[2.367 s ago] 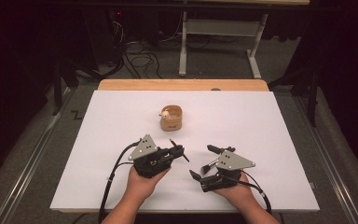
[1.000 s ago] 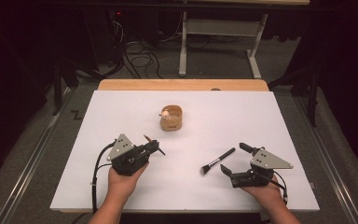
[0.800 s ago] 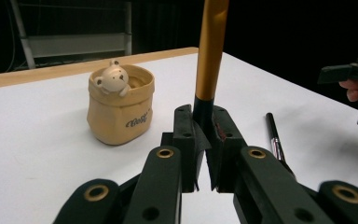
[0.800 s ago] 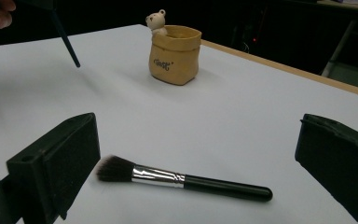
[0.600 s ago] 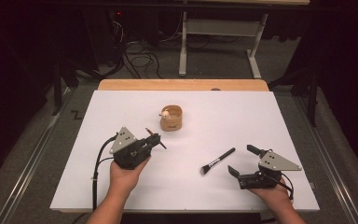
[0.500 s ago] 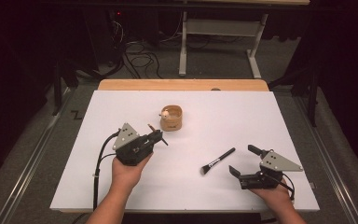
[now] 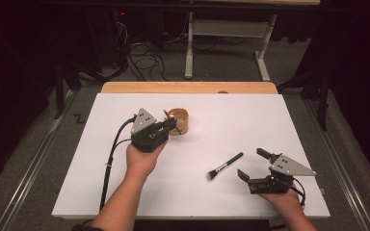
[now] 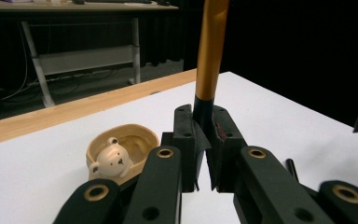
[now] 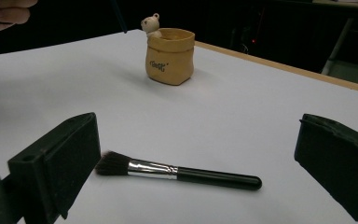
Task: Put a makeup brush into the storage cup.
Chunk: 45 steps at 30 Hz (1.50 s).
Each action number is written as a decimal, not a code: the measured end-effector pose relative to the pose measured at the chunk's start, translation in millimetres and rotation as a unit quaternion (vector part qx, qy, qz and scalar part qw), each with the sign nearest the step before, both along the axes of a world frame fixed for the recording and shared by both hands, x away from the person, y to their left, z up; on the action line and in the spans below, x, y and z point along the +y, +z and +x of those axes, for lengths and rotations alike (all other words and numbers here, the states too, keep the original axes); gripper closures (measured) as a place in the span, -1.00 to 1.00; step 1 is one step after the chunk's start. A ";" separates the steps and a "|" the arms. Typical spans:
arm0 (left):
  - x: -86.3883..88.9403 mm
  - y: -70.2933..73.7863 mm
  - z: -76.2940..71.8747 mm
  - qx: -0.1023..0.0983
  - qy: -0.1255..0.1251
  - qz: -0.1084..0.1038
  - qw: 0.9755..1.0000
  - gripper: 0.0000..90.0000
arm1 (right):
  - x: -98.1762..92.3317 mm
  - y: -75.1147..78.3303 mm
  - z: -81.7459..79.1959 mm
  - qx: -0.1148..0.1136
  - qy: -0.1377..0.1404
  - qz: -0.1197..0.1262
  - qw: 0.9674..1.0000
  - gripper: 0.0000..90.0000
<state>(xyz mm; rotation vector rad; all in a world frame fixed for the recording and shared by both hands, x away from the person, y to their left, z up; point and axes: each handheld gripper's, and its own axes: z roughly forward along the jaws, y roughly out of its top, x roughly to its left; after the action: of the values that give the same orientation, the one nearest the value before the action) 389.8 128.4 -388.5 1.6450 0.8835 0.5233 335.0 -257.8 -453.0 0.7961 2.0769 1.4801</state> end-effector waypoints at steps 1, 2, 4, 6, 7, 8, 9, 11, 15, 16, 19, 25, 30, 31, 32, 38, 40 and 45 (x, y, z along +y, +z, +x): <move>-0.8 -0.3 2.0 0.000 0.002 -0.002 1.000 0.85 | 0.0 0.0 0.0 0.001 0.000 0.000 1.000 -0.99; -1.4 -0.8 4.9 0.001 0.003 -0.001 1.000 0.85 | 0.1 0.1 -0.1 0.002 -0.002 0.001 1.000 -0.99; -3.0 -1.4 10.1 0.001 0.006 0.001 1.000 0.85 | -0.4 -0.2 0.2 0.004 -0.003 0.003 1.000 -1.00; -4.4 -1.3 15.1 0.002 0.008 0.002 1.000 0.85 | -0.8 -0.5 0.7 0.005 -0.003 0.003 1.000 -0.99; -5.4 -0.9 17.3 0.001 0.009 0.003 1.000 0.85 | -0.9 -0.6 0.9 0.005 -0.002 0.003 1.000 -0.99; -6.4 -0.5 19.5 0.001 0.010 0.003 1.000 0.85 | -0.8 -0.8 0.7 0.007 -0.002 0.004 1.000 -0.99; -7.3 0.0 21.6 0.000 0.011 0.004 1.000 0.85 | -0.7 -0.9 0.9 0.006 -0.001 0.003 1.000 -1.00; -9.3 1.3 25.9 -0.001 0.013 0.005 1.000 0.85 | -0.3 -0.7 0.4 0.007 -0.001 0.005 1.000 -0.99; -13.9 4.0 34.0 -0.005 0.017 0.007 1.000 0.85 | 0.4 -1.0 0.9 0.006 -0.001 0.004 1.000 -1.00; -15.0 4.7 36.3 -0.006 0.019 0.006 1.000 0.85 | 0.7 -1.3 1.2 0.007 0.000 0.004 1.000 -0.99; -19.4 5.6 43.1 -0.007 0.023 0.016 1.000 0.85 | 2.0 -1.9 1.1 0.006 0.005 0.004 1.000 -1.00; -23.6 1.2 54.5 -0.006 0.039 0.019 0.999 0.85 | 2.4 -2.3 0.8 0.009 0.007 0.005 1.000 -0.99; -23.1 -4.4 60.8 -0.002 0.051 0.025 0.998 0.85 | 2.0 -1.8 0.6 0.005 0.007 0.003 1.000 -0.99; -23.0 -5.0 61.4 -0.001 0.052 0.026 0.998 0.85 | 2.2 -2.2 0.3 0.009 0.007 0.005 1.000 -0.99; -22.8 -5.4 61.9 0.000 0.053 0.027 0.998 0.85 | 2.2 -2.3 0.5 0.009 0.008 0.003 1.000 -0.99; -24.3 -9.9 64.5 0.003 0.054 0.037 0.998 0.85 | 2.9 -2.2 0.1 0.008 0.009 0.002 1.000 -0.99; -26.6 -12.7 65.5 0.005 0.052 0.040 0.998 0.85 | 3.4 -2.1 -0.2 0.006 0.009 0.002 1.000 -0.99; -32.2 -19.5 68.9 0.010 0.053 0.045 0.998 0.84 | 3.5 -2.4 -0.4 0.007 0.010 0.002 1.000 -0.99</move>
<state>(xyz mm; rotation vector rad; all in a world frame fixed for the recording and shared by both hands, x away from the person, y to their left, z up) 458.8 96.2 -408.0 1.6932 0.9778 0.6285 334.6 -254.4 -455.4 0.7925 2.0982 1.4948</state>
